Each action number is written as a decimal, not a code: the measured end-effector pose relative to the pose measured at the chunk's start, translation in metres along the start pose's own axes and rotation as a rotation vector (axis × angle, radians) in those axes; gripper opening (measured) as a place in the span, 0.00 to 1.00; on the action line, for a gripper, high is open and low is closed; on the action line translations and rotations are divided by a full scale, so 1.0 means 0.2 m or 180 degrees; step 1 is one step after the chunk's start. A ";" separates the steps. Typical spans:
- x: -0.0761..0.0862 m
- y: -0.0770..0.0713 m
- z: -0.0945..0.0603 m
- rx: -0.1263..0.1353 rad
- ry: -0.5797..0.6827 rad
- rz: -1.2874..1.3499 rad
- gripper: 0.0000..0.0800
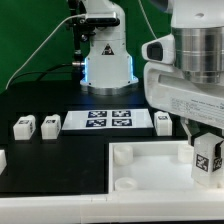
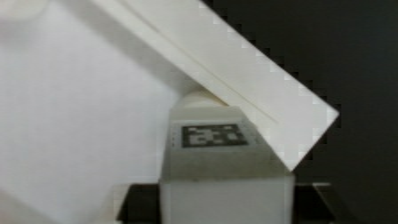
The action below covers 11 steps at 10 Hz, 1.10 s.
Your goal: Assemble one leg
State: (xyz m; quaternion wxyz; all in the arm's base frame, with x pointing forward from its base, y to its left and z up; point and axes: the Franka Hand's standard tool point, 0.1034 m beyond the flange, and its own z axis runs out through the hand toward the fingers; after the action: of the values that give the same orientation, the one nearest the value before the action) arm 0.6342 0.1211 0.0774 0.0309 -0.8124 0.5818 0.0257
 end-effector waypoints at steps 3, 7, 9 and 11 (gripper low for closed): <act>0.00 0.00 0.00 0.0104 -0.0095 0.1316 0.37; -0.01 0.02 0.03 0.0084 -0.0085 0.0573 0.48; 0.01 0.02 0.03 0.0099 -0.0063 -0.0637 0.79; -0.01 0.01 0.02 0.0112 -0.0035 -0.1299 0.81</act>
Offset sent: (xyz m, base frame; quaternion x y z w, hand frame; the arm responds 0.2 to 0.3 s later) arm -0.0008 -0.0038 -0.0043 0.0142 0.0308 0.0954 0.9949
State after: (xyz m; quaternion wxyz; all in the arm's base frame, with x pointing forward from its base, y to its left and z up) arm 0.6318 0.1218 0.0737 0.0529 -0.9126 0.4053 0.0132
